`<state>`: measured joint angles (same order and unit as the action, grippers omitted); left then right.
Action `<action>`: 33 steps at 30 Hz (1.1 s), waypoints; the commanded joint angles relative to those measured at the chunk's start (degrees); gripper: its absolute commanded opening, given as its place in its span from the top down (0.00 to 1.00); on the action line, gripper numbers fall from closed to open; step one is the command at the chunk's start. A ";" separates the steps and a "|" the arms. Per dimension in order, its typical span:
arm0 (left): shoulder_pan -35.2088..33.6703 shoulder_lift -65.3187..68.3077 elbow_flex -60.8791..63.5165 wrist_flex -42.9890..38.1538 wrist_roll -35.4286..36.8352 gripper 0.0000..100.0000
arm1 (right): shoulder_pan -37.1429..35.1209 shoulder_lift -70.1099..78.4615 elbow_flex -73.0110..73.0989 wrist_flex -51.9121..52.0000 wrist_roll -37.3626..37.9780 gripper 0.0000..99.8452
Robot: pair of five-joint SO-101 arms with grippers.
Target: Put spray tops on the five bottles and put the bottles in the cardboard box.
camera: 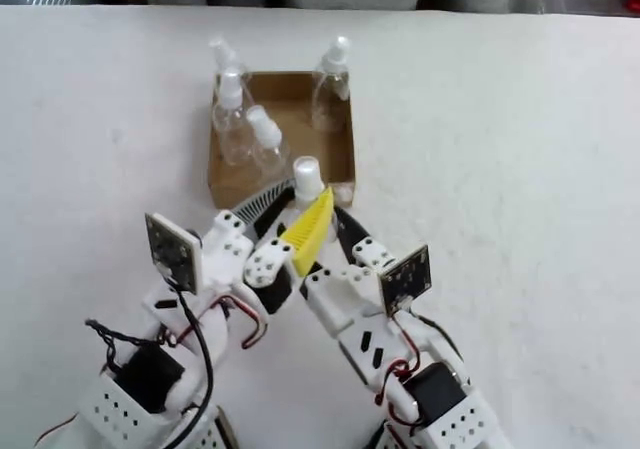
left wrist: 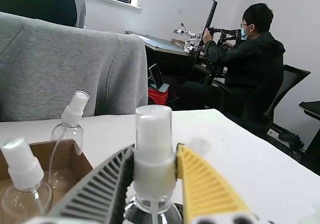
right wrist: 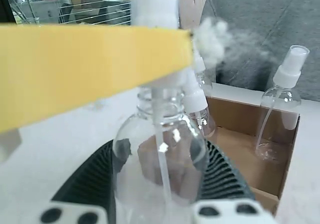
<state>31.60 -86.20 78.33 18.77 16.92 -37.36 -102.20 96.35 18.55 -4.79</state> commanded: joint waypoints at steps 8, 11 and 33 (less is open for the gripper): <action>3.74 -1.27 -0.18 2.11 0.09 0.98 | 1.27 -1.10 0.18 -0.75 -0.09 0.98; 3.74 -1.27 -0.18 5.10 0.09 0.98 | 1.27 -1.10 0.18 -0.75 -0.09 0.98; 8.66 -1.27 1.85 11.25 -6.51 0.98 | 5.32 -1.10 0.18 -2.68 -0.09 0.98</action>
<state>37.49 -88.13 77.19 29.41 11.21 -34.20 -102.11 96.35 18.73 -4.70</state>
